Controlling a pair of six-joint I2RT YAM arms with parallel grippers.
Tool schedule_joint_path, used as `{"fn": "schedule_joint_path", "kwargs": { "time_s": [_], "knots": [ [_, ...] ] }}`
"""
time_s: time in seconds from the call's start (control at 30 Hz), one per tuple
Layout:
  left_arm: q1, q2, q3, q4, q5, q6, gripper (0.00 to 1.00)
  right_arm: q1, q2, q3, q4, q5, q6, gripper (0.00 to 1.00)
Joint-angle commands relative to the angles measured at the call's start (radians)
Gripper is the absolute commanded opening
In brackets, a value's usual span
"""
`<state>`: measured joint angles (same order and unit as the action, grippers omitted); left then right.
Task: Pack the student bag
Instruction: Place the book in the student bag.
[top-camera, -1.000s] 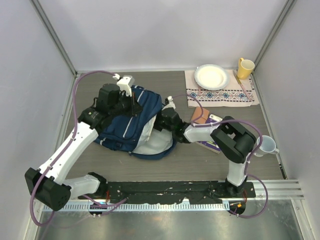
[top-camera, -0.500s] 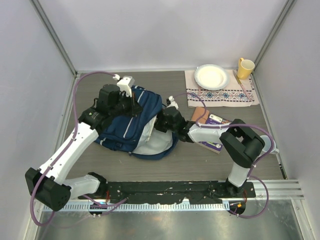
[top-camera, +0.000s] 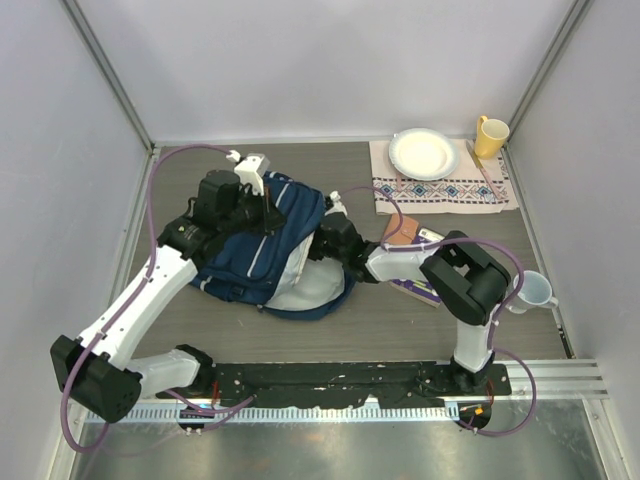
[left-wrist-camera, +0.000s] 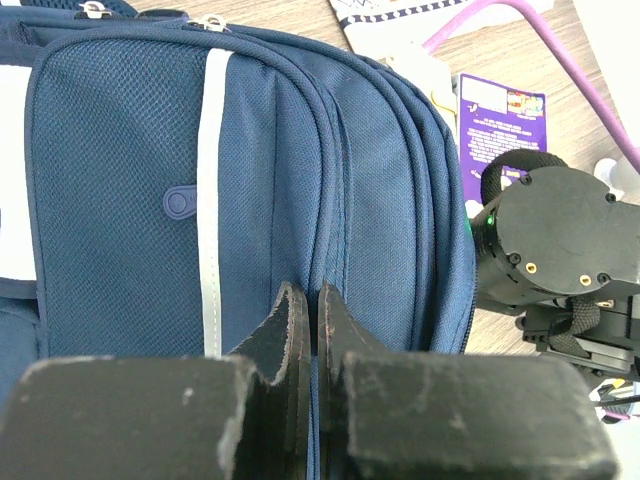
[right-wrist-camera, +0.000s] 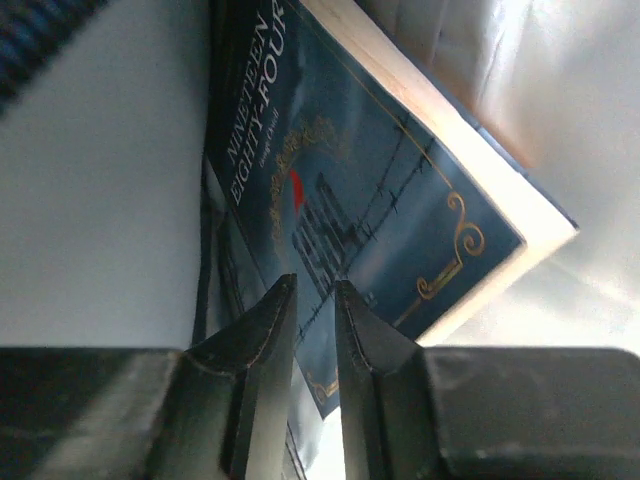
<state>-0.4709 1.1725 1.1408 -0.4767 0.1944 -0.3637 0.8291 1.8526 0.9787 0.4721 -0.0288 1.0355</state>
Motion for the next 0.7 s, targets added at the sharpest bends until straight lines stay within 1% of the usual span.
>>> {"fn": "schedule_joint_path", "kwargs": {
  "time_s": [0.0,0.07,0.1,0.17,0.2,0.23,0.27,0.33,0.37,0.5,0.67],
  "knots": [
    [0.009,-0.059,0.002,0.142,0.034,-0.001,0.00,-0.008,0.026,0.060,0.108,-0.005,0.012,0.27],
    [0.012,-0.059,-0.006,0.139,0.027,-0.001,0.00,-0.013,0.011,0.052,0.123,-0.011,0.015,0.29],
    [0.014,-0.060,-0.009,0.138,0.023,0.000,0.00,-0.015,-0.010,0.013,0.138,-0.003,-0.009,0.30],
    [0.018,-0.062,-0.009,0.133,0.016,0.003,0.00,-0.015,-0.106,-0.032,0.128,0.076,-0.037,0.36],
    [0.018,-0.065,-0.012,0.133,0.014,0.003,0.00,-0.018,-0.136,-0.050,0.099,0.095,-0.075,0.37],
    [0.020,-0.068,-0.015,0.138,0.013,0.002,0.00,-0.021,-0.157,-0.049,0.006,0.115,-0.095,0.38],
    [0.021,-0.070,-0.015,0.144,0.010,0.000,0.00,-0.022,-0.194,-0.041,-0.041,0.118,-0.110,0.39],
    [0.021,-0.068,-0.006,0.142,0.014,0.000,0.00,-0.022,-0.223,-0.058,-0.114,0.138,-0.144,0.40],
    [0.023,-0.066,-0.001,0.141,0.017,0.000,0.00,-0.022,-0.240,-0.095,-0.122,0.141,-0.144,0.41],
    [0.023,-0.065,0.000,0.148,0.023,-0.003,0.00,-0.025,-0.291,-0.140,-0.144,0.099,-0.134,0.43],
    [0.021,-0.066,-0.007,0.159,0.028,-0.012,0.00,-0.025,-0.259,-0.149,-0.102,0.041,-0.063,0.43]
  ]
}}
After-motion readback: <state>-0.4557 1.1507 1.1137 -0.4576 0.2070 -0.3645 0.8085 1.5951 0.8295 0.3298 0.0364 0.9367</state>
